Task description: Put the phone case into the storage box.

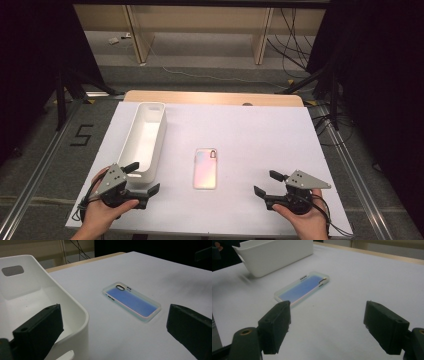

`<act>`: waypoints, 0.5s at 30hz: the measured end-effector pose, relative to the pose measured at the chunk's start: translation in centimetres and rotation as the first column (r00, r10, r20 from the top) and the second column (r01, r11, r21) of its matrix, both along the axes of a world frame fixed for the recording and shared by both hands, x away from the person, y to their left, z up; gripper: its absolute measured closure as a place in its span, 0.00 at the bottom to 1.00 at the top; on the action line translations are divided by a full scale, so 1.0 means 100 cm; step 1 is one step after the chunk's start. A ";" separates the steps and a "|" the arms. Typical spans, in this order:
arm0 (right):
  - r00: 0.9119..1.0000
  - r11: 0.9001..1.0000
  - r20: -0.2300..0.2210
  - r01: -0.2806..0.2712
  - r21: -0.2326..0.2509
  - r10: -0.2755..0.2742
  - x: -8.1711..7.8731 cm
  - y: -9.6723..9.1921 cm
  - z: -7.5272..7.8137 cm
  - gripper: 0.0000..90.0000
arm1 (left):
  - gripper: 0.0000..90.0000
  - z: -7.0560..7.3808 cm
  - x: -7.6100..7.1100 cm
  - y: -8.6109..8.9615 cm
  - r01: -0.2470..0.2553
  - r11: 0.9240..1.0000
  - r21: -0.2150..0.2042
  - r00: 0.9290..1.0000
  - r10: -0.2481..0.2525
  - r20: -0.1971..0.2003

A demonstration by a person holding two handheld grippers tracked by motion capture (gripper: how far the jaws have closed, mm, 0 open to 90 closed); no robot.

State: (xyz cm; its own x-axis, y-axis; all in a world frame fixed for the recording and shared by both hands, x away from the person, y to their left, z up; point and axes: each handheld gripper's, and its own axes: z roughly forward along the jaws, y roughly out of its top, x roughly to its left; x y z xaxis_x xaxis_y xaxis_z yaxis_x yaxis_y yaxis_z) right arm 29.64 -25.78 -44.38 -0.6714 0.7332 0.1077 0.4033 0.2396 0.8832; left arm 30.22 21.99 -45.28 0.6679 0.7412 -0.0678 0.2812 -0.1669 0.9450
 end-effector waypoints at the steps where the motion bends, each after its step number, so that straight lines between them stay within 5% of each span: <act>1: 1.000 1.000 0.000 0.000 0.000 0.000 0.000 0.000 0.000 0.25 | 0.00 0.000 0.000 0.000 0.000 1.000 0.000 1.000 0.000 0.000; 4: 1.000 0.999 0.016 0.005 0.040 -0.005 0.004 0.000 -0.004 0.26 | 0.00 0.001 -0.002 0.001 -0.003 1.000 -0.001 1.000 0.003 0.003; 6: 1.000 1.000 -0.001 0.027 -0.003 -0.027 0.005 -0.001 -0.002 0.26 | 0.01 0.000 -0.002 0.000 0.004 1.000 -0.001 1.000 -0.004 0.002; 15: 0.999 0.999 0.050 0.022 -0.048 -0.020 0.021 0.017 0.001 0.41 | 0.01 0.002 -0.005 -0.002 0.022 1.000 0.012 1.000 -0.022 0.017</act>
